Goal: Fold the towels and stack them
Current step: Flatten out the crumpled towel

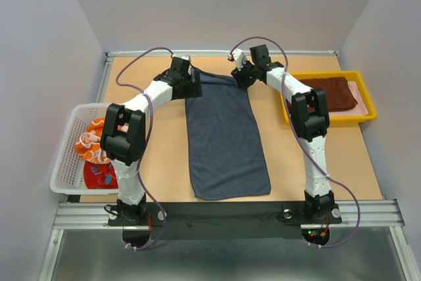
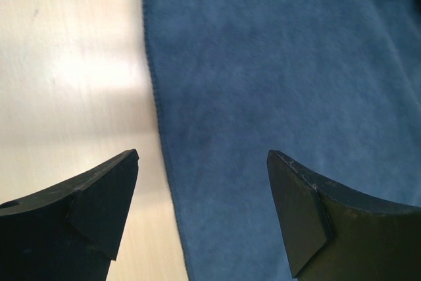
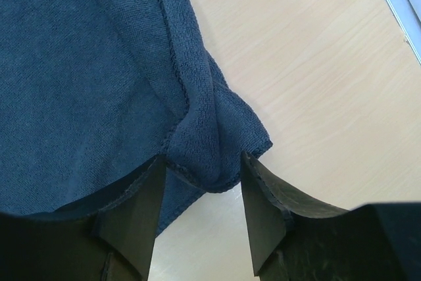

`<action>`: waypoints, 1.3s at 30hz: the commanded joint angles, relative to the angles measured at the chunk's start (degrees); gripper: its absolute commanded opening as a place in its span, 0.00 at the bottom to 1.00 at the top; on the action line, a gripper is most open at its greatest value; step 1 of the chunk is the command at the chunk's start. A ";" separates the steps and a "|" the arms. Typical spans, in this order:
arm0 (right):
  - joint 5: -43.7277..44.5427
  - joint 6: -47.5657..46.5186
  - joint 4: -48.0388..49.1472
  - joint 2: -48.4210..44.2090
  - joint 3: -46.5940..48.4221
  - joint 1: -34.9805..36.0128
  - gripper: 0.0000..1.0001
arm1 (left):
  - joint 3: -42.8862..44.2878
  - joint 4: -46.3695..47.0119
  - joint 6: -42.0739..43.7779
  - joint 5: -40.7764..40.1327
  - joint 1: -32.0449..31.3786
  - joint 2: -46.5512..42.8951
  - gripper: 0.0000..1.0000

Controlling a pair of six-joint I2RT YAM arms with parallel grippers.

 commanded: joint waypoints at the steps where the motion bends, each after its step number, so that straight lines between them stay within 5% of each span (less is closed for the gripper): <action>1: -1.71 -1.20 1.06 -1.41 -0.49 -0.07 0.55 | -2.20 0.13 -0.48 0.56 -2.07 -4.06 0.90; 15: -1.19 -1.73 0.35 -0.89 -1.90 -0.07 0.50 | -8.62 -0.14 -1.18 0.29 -7.96 -3.89 0.89; 22: -0.74 -1.03 0.35 0.08 1.09 -0.07 0.29 | -12.48 -0.14 -1.97 0.12 -9.46 -5.21 0.86; 28: -0.92 -0.41 0.44 -0.79 0.83 -0.07 0.01 | -16.08 -0.31 -3.20 0.56 -11.04 -5.82 0.80; 39: -3.20 3.80 0.35 -15.02 -6.53 0.80 0.00 | -26.28 -0.75 -7.59 5.21 -13.24 -14.86 0.75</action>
